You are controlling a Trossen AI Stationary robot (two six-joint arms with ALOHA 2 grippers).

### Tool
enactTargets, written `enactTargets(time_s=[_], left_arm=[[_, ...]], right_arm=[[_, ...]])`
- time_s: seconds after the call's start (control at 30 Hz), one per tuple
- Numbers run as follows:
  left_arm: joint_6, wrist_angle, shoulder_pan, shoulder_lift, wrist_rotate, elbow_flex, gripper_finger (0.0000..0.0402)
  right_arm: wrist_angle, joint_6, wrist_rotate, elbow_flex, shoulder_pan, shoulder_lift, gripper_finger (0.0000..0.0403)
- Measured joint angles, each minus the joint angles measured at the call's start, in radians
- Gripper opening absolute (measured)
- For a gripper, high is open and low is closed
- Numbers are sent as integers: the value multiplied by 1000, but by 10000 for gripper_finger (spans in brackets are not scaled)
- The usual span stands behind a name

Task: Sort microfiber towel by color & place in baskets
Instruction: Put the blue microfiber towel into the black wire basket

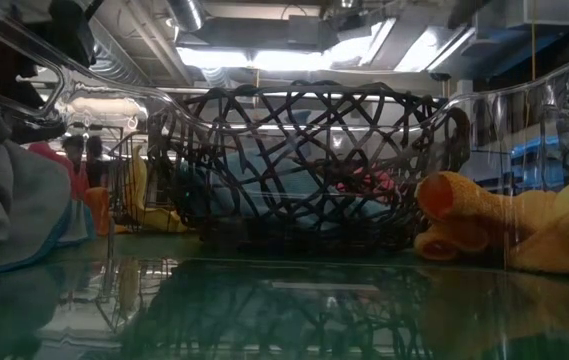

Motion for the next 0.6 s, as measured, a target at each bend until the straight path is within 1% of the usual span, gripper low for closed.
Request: enactTargets(time_s=[0.17,0.3,0.43,0.6], left_arm=[[0,25,0,-1,4,2,4],[3,25,0,-1,11,30,4],[49,24,0,-1,16,81,4],[130,24,-1,-1,34,169,4]], right_arm=[[130,17,-2,-178,-1,-110,193],[234,18,-11,-321,-1,-177,193],[334,18,-27,-454,-1,-215,193],[447,18,-68,-587,-1,-229,193]])
